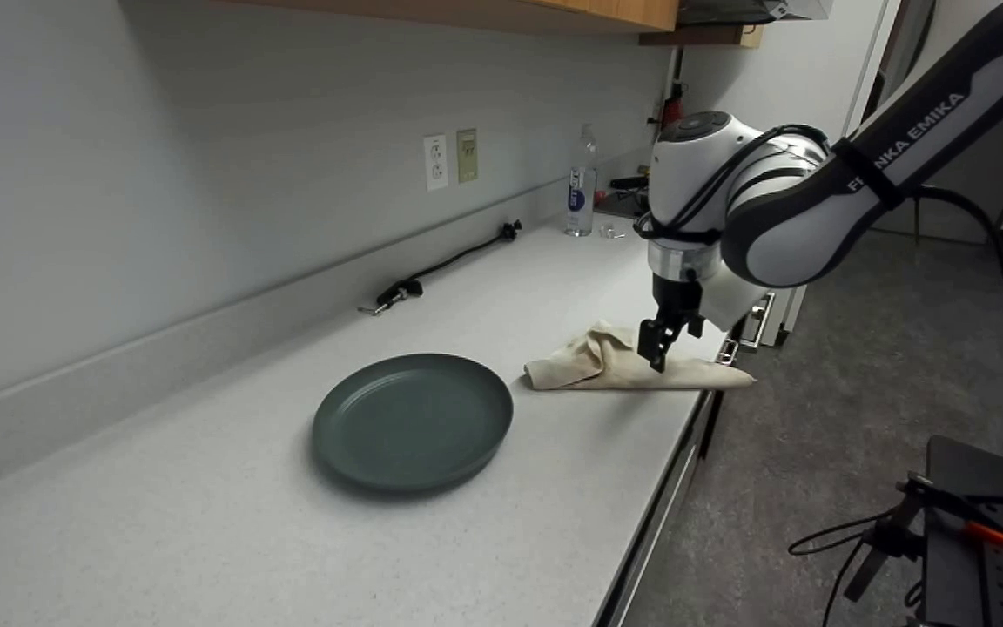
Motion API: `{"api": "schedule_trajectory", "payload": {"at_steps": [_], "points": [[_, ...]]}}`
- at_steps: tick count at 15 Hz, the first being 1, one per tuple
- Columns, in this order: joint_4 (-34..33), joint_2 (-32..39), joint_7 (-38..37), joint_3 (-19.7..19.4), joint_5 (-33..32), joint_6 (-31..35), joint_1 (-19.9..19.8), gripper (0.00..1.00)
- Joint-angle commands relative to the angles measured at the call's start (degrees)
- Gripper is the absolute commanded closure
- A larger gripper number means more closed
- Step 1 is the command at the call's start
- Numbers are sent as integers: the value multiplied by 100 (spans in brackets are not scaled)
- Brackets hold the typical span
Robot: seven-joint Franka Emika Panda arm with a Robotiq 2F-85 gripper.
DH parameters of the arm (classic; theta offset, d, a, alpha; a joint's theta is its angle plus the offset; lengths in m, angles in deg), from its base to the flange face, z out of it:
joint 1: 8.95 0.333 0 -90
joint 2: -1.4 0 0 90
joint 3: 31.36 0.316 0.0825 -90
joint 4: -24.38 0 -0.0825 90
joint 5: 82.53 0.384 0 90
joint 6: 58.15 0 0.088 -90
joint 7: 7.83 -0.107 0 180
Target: Fold the towel twice
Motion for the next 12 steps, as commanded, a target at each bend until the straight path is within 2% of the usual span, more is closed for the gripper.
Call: {"api": "schedule_trajectory", "payload": {"at_steps": [1, 7, 8, 12], "points": [[241, -206, 251, 28, -134, -53, -81, 0], [500, -265, 192, -7, -275, -31, -81, 0], [308, -42, 144, 38, -191, -16, -60, 0], [342, -58, 143, 35, -192, -16, -66, 0]]}}
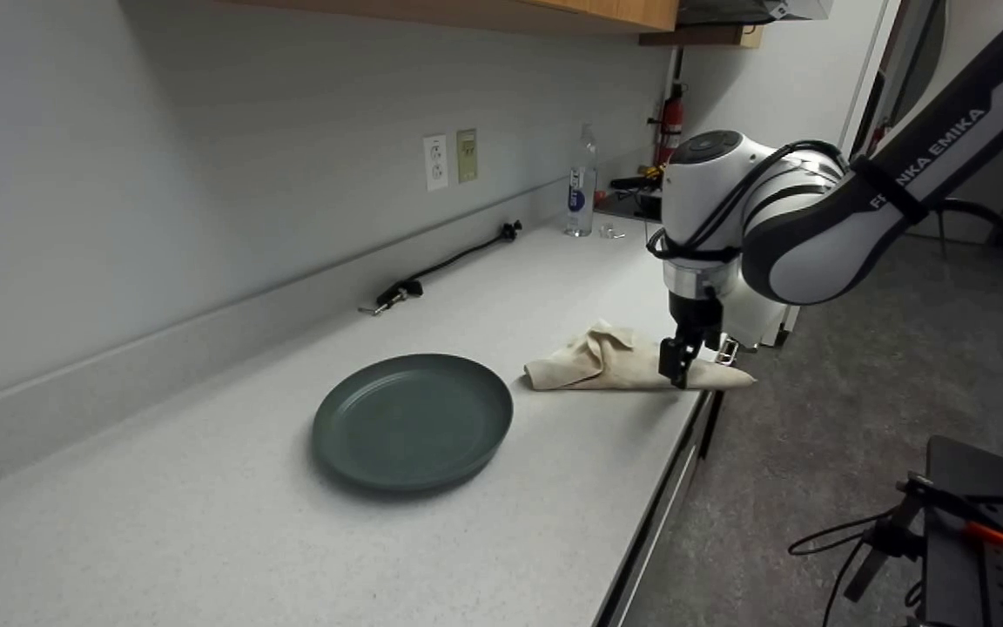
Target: Fold the towel twice
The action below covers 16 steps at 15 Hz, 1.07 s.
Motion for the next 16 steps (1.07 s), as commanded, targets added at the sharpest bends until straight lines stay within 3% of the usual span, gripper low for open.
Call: {"api": "schedule_trajectory", "payload": {"at_steps": [1, 5, 12, 16], "points": [[-8, -7, -3, 48, -11, -15, -48, 0], [85, -190, 154, 29, -104, -163, -58, 0], [440, -548, 52, 43, -844, -456, -87, 0], [723, -639, 339, 135, -810, -234, -209, 0]]}}
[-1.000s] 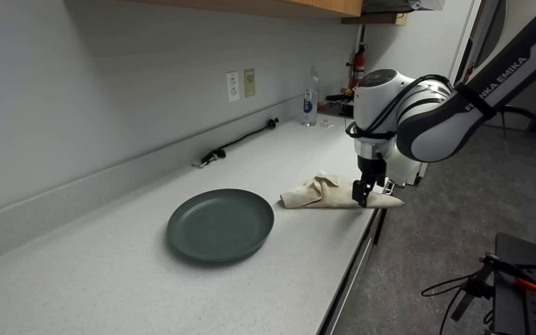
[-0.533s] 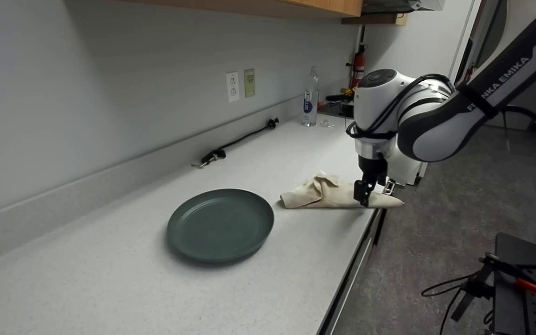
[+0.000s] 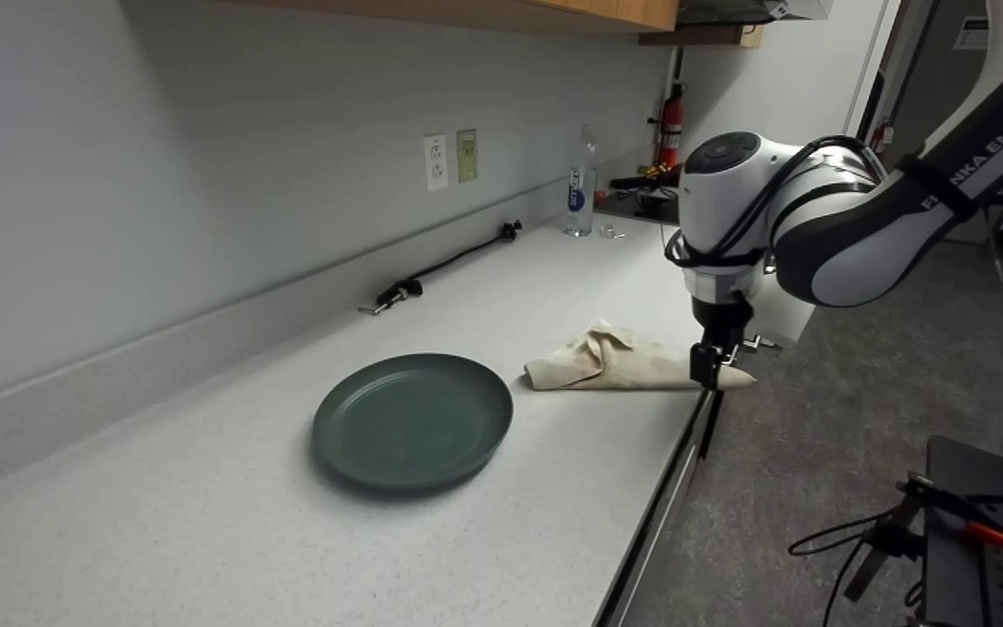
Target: Fold the towel twice
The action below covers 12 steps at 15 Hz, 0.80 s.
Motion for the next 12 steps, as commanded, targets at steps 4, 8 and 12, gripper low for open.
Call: {"api": "schedule_trajectory", "payload": {"at_steps": [4, 8, 12], "points": [[515, -296, 570, 112, -251, 333, -272, 0], [512, -72, 755, 66, -423, 644, -431, 0], [465, 160, 1006, 59, -304, 953, -599, 0]]}}
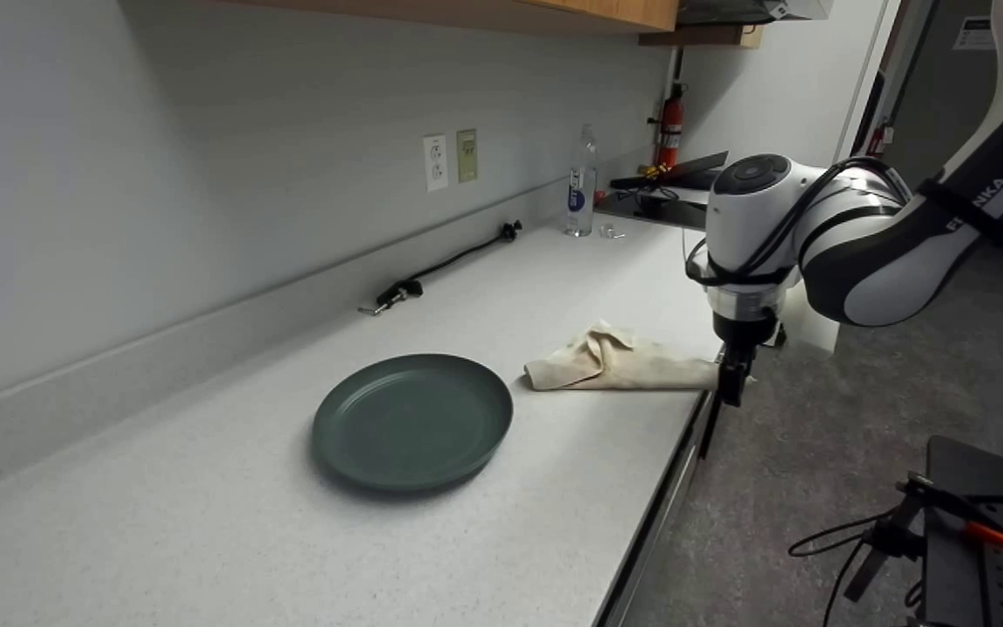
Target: Fold the towel twice
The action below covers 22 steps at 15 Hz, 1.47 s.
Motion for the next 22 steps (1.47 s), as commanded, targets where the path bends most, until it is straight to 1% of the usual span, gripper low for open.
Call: {"api": "schedule_trajectory", "payload": {"at_steps": [1, 2, 3, 5, 7, 8, 12, 14, 15, 18, 22], "points": [[0, 171, 306, 34, 7, 454, -231, 0], [-30, 224, 295, 22, -9, 548, -236, 3], [-45, 263, 306, 13, -11, 626, -238, 27], [-59, 323, 329, -4, -1, 767, -236, 29], [-65, 374, 360, -15, 28, 878, -227, 43], [-66, 393, 390, -15, 49, 918, -230, 53], [-55, 394, 449, -22, 83, 945, -216, 82], [-44, 361, 382, -74, -19, 895, -180, 97], [-36, 332, 322, -114, -107, 847, -148, 100], [43, 173, 186, -258, -516, 676, -70, 100], [186, -100, 98, -338, -1235, 427, -104, 99]]}}
